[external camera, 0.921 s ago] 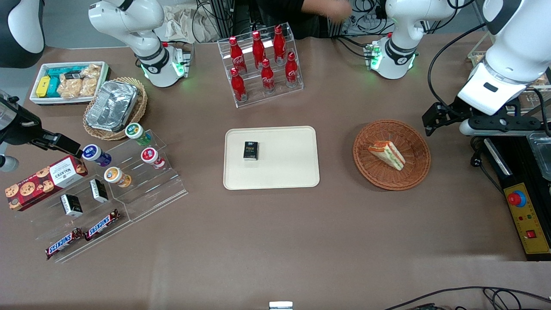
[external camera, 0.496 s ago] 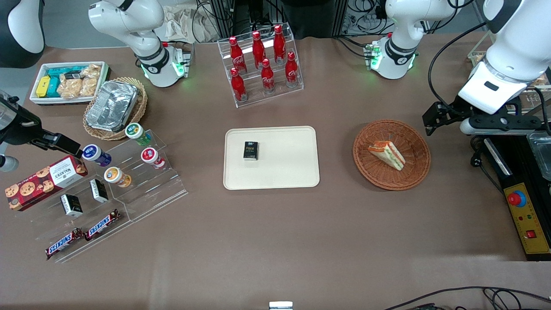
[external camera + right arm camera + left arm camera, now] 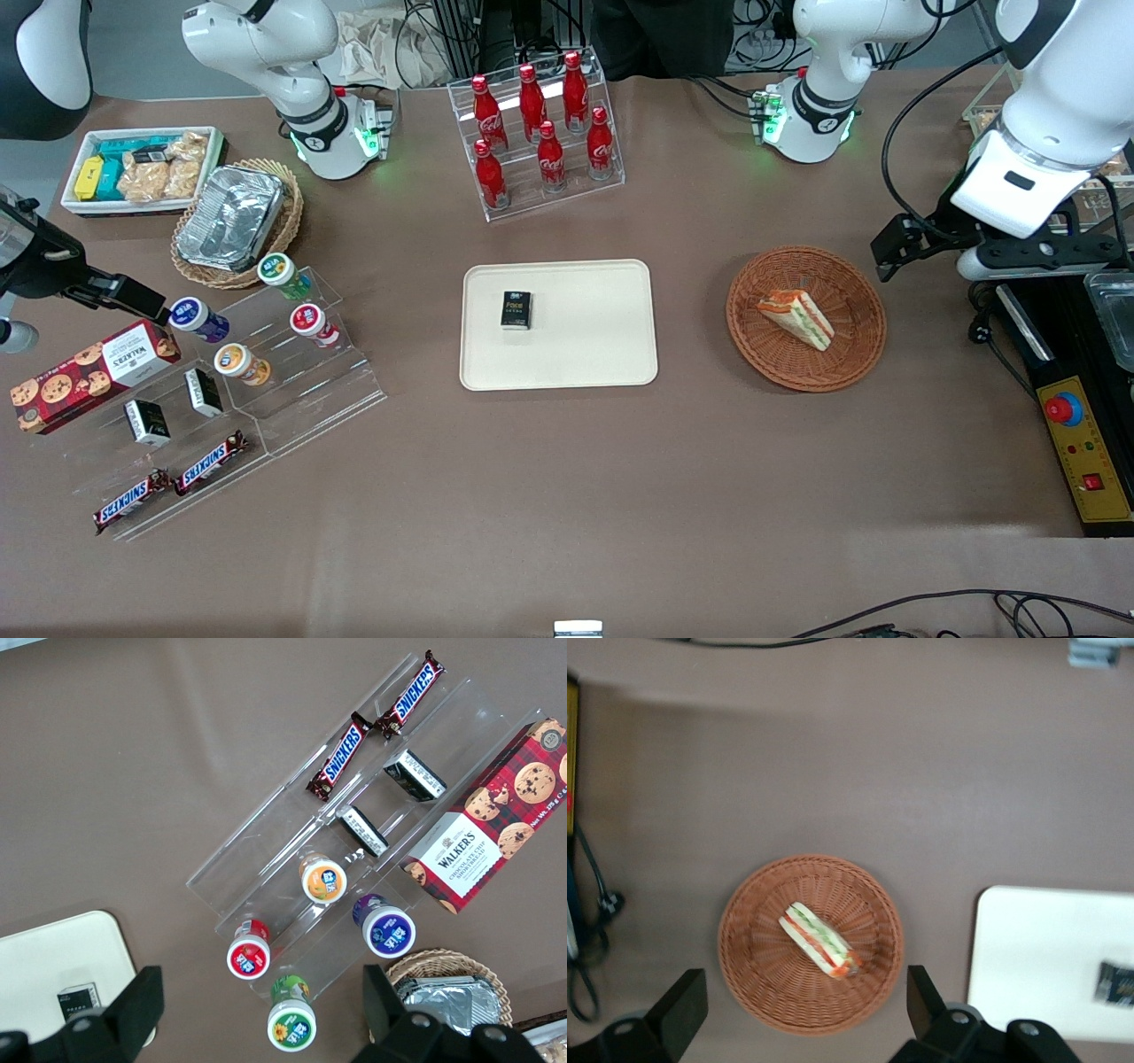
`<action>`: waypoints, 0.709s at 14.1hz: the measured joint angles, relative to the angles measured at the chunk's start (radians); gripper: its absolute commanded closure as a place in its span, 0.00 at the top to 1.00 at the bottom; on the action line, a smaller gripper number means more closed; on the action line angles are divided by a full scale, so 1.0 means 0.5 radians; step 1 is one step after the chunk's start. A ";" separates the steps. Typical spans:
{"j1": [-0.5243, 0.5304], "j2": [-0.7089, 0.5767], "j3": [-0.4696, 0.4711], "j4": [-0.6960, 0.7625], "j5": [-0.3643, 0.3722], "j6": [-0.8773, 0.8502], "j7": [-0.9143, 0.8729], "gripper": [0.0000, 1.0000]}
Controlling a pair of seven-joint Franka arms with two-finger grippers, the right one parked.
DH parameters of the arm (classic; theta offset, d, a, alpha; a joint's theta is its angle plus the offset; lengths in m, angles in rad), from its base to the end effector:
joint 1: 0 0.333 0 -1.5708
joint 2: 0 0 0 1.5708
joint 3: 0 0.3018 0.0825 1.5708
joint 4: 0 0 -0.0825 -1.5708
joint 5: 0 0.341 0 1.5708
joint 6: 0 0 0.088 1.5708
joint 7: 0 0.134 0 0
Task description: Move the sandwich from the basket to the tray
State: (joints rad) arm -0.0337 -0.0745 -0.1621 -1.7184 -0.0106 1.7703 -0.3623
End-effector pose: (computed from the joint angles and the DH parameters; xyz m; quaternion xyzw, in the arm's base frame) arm 0.4998 -0.1031 0.5751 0.9945 0.0836 0.0605 0.0165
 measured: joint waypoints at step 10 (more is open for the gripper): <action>-0.036 -0.056 -0.044 -0.305 0.000 -0.049 -1.298 1.00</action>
State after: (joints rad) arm -0.0519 -0.1027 -0.1840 -1.8709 -0.0108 1.7460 -1.0113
